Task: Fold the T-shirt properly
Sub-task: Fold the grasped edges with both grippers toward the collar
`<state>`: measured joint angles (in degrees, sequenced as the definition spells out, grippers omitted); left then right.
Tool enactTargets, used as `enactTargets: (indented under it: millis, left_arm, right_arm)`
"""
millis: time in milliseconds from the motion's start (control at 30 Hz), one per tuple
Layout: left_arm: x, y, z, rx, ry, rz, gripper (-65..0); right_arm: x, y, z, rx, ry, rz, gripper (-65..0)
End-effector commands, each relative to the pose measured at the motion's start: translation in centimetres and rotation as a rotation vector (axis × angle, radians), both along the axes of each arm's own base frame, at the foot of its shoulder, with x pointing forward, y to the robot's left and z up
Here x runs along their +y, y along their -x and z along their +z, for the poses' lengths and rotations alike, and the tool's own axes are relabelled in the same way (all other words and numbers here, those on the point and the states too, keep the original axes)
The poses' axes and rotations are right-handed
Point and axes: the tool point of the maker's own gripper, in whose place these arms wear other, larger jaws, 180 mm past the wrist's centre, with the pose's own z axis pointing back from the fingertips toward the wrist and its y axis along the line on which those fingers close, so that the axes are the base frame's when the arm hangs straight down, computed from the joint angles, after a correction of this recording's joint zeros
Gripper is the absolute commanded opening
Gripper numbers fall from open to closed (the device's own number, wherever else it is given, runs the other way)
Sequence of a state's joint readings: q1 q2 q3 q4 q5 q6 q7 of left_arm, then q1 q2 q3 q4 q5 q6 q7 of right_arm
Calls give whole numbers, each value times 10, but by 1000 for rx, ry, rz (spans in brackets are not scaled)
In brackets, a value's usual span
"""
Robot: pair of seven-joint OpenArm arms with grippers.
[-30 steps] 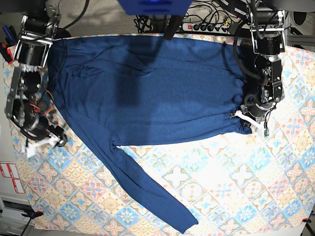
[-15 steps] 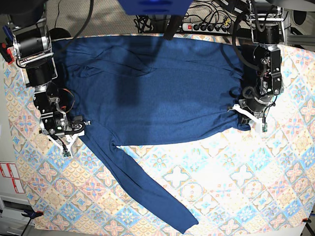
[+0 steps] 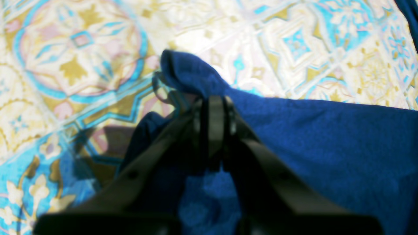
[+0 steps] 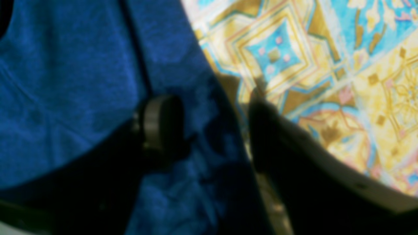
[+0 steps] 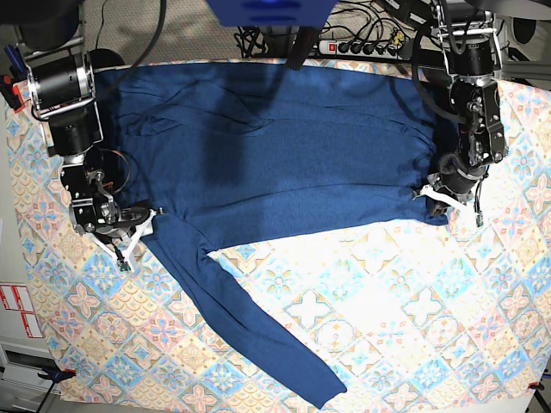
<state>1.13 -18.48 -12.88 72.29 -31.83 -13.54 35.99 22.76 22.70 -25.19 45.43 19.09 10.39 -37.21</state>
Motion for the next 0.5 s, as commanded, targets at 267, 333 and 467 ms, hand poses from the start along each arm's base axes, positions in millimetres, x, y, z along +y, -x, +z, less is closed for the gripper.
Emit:
enactTargets:
  millis: [267, 333, 467]
  left_arm:
    - [3, -11, 17, -58, -5, -4, -650]
    - [2, -6, 22, -70, -18, -15, -650]
    - [-8, -1, 45, -129, -49, -59, -650]
  right_arm:
    - [21, -6, 16, -21, -99, 124, -647]
    - [10, -1, 25, -73, -132, 60, -648]
    - [-8, 9, 53, -173, -146, -8, -648]
